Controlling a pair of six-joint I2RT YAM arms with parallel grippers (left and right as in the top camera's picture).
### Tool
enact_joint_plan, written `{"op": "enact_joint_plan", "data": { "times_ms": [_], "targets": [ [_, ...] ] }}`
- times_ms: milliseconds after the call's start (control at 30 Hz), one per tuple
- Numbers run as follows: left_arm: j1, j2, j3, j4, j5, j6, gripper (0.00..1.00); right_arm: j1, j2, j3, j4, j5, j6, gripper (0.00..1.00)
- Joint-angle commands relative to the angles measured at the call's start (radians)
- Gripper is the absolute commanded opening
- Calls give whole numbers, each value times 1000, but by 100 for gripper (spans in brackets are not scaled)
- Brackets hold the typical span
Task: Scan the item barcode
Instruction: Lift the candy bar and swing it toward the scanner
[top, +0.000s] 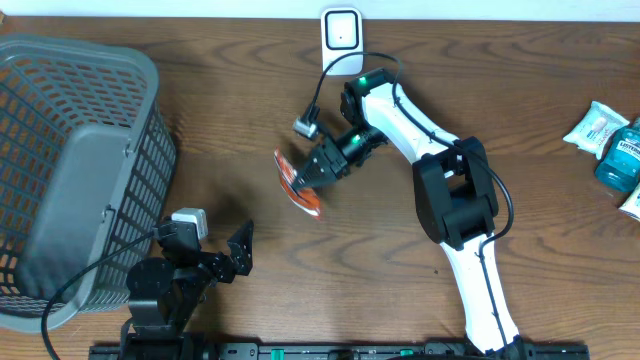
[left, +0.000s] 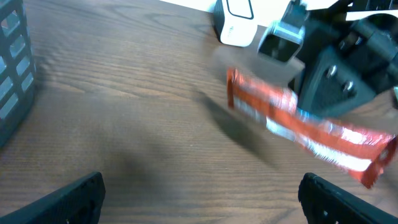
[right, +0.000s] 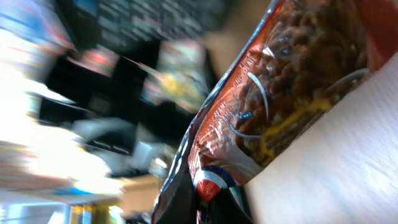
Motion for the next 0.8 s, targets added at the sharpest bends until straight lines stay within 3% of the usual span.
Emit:
{"op": "enact_joint_plan", "data": {
  "times_ms": [0, 33, 67, 100, 167, 333, 367, 400, 433, 533, 600, 700, 767],
  "targets": [
    [-2, -3, 3, 1, 9, 9, 99, 4, 14, -3, 78, 490, 283, 2],
    [-2, -3, 3, 1, 9, 9, 100, 3, 14, -3, 125, 689, 463, 2],
    [-2, -3, 3, 1, 9, 9, 99, 3, 14, -3, 142, 788, 545, 1],
    [-2, -3, 3, 1, 9, 9, 99, 3, 14, -3, 168, 1032, 733, 1],
    [-2, -3, 3, 1, 9, 9, 99, 3, 13, -3, 172, 1302, 933, 1],
    [-2, -3, 3, 1, 9, 9, 99, 2, 4, 7, 175, 1317, 953, 2],
    [-2, -3, 3, 1, 9, 9, 99, 2, 0, 14, 175, 1317, 953, 13],
    [-2, -3, 3, 1, 9, 9, 99, 2, -3, 25, 175, 1317, 953, 32],
    [-2, -3, 3, 1, 9, 9, 99, 2, -8, 45, 172, 1317, 953, 64],
    [-2, -3, 3, 1, 9, 9, 99, 2, -27, 97, 165, 1307, 953, 69],
    [-2, -3, 3, 1, 9, 9, 99, 3, -45, 135, 151, 1292, 954, 80],
    [-2, -3, 3, 1, 9, 9, 99, 3, -85, 173, 146, 1251, 956, 83],
    [-2, -3, 3, 1, 9, 9, 99, 7, -130, 178, 155, 1231, 956, 91]
  ]
}}
